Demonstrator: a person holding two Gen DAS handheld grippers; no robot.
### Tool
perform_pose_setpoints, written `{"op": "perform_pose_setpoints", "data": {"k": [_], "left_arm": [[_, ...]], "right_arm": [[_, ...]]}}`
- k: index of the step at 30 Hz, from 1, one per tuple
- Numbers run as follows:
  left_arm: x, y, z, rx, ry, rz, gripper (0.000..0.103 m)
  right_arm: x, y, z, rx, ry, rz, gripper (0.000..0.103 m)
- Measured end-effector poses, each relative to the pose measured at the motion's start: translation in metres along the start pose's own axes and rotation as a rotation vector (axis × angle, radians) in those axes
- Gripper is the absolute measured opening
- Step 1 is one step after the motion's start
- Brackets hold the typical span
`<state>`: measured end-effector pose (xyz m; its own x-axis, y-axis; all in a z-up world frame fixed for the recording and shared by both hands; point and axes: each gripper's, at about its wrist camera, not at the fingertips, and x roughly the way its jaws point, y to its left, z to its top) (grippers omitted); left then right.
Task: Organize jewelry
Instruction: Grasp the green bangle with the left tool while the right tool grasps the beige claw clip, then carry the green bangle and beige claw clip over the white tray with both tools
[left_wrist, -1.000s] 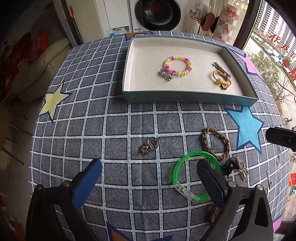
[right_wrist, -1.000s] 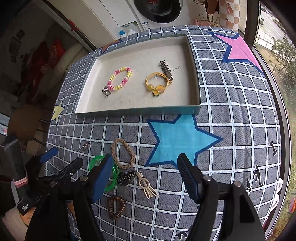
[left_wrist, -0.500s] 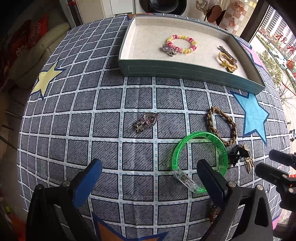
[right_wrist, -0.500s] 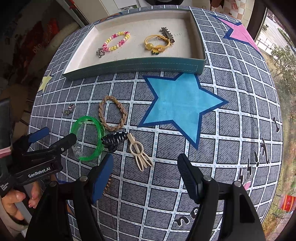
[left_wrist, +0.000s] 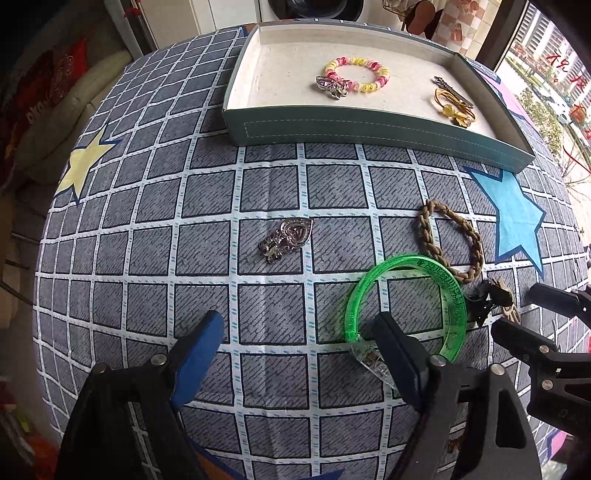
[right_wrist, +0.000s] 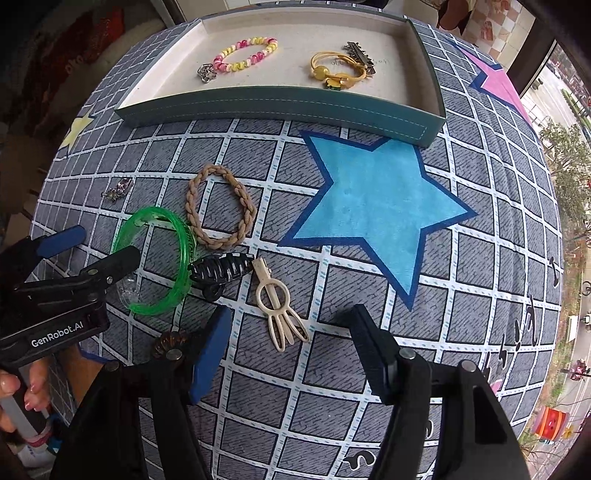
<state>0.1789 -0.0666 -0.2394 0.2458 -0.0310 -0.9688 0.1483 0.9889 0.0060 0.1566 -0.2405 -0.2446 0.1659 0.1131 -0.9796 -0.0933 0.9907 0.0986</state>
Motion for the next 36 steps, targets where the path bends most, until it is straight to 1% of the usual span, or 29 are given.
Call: {"op": "perform_pose_setpoints", "data": {"k": [2,5,8,10,11,12,14,15,16,17,19,21,24,31,34,36], "left_arm": [[0.001,-0.003,-0.003,0.009,-0.003,-0.001,0.091],[-0.001,-0.011,-0.003,0.029,-0.011,-0.009,0.084],[-0.003,-0.015,-0.001,0.057,-0.018,-0.015,0.075],[-0.003,-0.018,0.001,0.071,-0.018,-0.028,0.066],[-0.004,-0.018,0.001,0.078,-0.019,-0.032,0.064],[-0.004,-0.018,0.002,0.086,-0.020,-0.035,0.061],[-0.004,-0.029,0.004,0.102,-0.022,-0.043,0.054],[-0.004,-0.032,0.003,0.112,-0.023,-0.046,0.048],[-0.003,-0.037,0.005,0.122,-0.024,-0.046,0.045],[-0.003,-0.042,0.004,0.131,-0.025,-0.049,0.043],[-0.003,-0.048,0.003,0.145,-0.028,-0.057,0.025],[-0.002,-0.057,0.003,0.144,-0.026,-0.066,0.023],[-0.003,-0.060,0.003,0.126,-0.020,-0.094,0.021],[-0.012,-0.051,0.000,0.086,-0.032,-0.127,0.021],[-0.018,-0.048,-0.001,0.077,-0.048,-0.139,0.021],[-0.025,-0.040,-0.001,0.073,-0.054,-0.141,0.021]], "right_arm": [[0.000,0.004,0.002,-0.016,-0.004,-0.014,0.067],[0.002,0.011,0.007,-0.032,-0.011,-0.032,0.065],[0.006,0.024,0.013,-0.062,-0.017,-0.066,0.058],[0.007,0.029,0.014,-0.079,-0.022,-0.079,0.051],[0.007,0.030,0.015,-0.082,-0.023,-0.077,0.048],[0.007,0.032,0.016,-0.086,-0.024,-0.079,0.043],[0.006,0.035,0.017,-0.091,-0.022,-0.078,0.038],[0.006,0.035,0.018,-0.092,-0.022,-0.078,0.034],[0.005,0.034,0.017,-0.092,-0.022,-0.078,0.030],[0.005,0.034,0.018,-0.089,-0.021,-0.078,0.028],[0.007,0.040,0.019,-0.083,-0.021,-0.080,0.021],[0.004,0.035,0.015,-0.073,-0.022,-0.075,0.021],[0.002,0.027,0.013,-0.048,-0.022,-0.065,0.021],[-0.010,-0.007,0.004,0.054,-0.022,0.018,0.021],[-0.017,-0.015,0.000,0.076,-0.026,0.040,0.021],[-0.022,-0.018,-0.003,0.088,-0.028,0.052,0.021]]}}
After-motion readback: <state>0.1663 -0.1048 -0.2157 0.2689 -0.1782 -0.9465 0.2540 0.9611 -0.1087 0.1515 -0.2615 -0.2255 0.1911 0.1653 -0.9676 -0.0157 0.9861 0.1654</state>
